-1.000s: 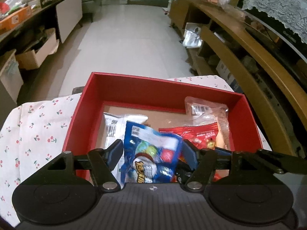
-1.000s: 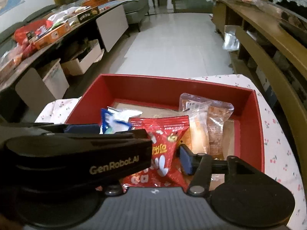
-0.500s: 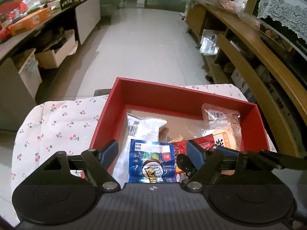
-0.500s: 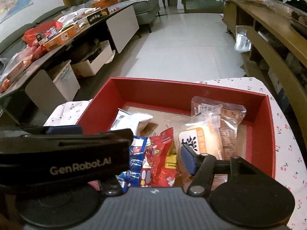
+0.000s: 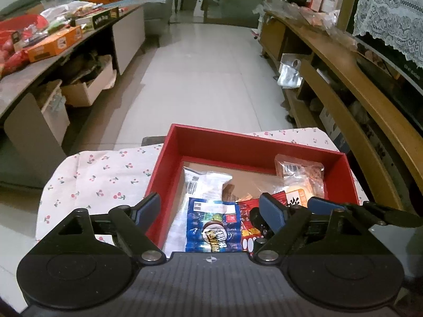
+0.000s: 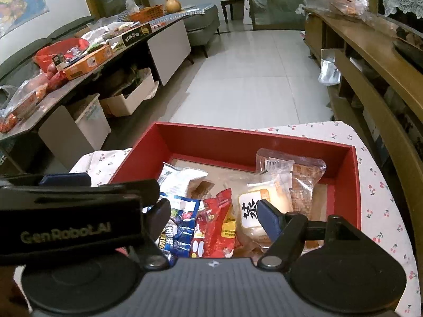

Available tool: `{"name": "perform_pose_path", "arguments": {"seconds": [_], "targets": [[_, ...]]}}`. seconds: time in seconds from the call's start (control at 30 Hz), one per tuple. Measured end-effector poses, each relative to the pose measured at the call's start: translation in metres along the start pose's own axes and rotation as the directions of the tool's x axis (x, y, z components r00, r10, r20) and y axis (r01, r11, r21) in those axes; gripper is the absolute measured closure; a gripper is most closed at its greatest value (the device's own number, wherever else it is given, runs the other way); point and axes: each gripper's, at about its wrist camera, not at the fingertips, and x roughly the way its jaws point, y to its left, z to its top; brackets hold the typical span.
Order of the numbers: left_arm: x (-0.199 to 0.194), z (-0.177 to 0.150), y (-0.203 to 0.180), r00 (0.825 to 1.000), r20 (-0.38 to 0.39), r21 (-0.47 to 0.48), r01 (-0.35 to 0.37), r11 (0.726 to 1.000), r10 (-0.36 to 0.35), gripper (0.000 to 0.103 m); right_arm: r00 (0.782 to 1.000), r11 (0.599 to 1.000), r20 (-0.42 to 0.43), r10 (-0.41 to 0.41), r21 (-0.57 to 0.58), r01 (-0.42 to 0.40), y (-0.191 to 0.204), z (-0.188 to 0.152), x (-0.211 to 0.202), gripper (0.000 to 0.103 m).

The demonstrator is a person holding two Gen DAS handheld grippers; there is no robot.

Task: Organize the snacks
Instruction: 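Open both tools to drop the snacks into the red box and withdraw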

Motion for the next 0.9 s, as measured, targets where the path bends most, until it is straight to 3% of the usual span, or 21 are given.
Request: {"name": "perform_pose_path", "arguments": {"seconds": [0.5,0.9], "targets": [[-0.009,-0.007,0.024,1.000,0.009,-0.051,0.007,0.999,-0.006,0.016,1.000,0.999,0.015,-0.018,-0.037,0.018,0.010,-0.002,-0.008,0.020],[-0.021,-0.026,0.051,0.996,-0.004,-0.123,0.085,0.989,-0.086,0.016,0.998,0.998,0.017,-0.064,-0.017,0.065,0.002,-0.015,-0.027,0.020]]}}
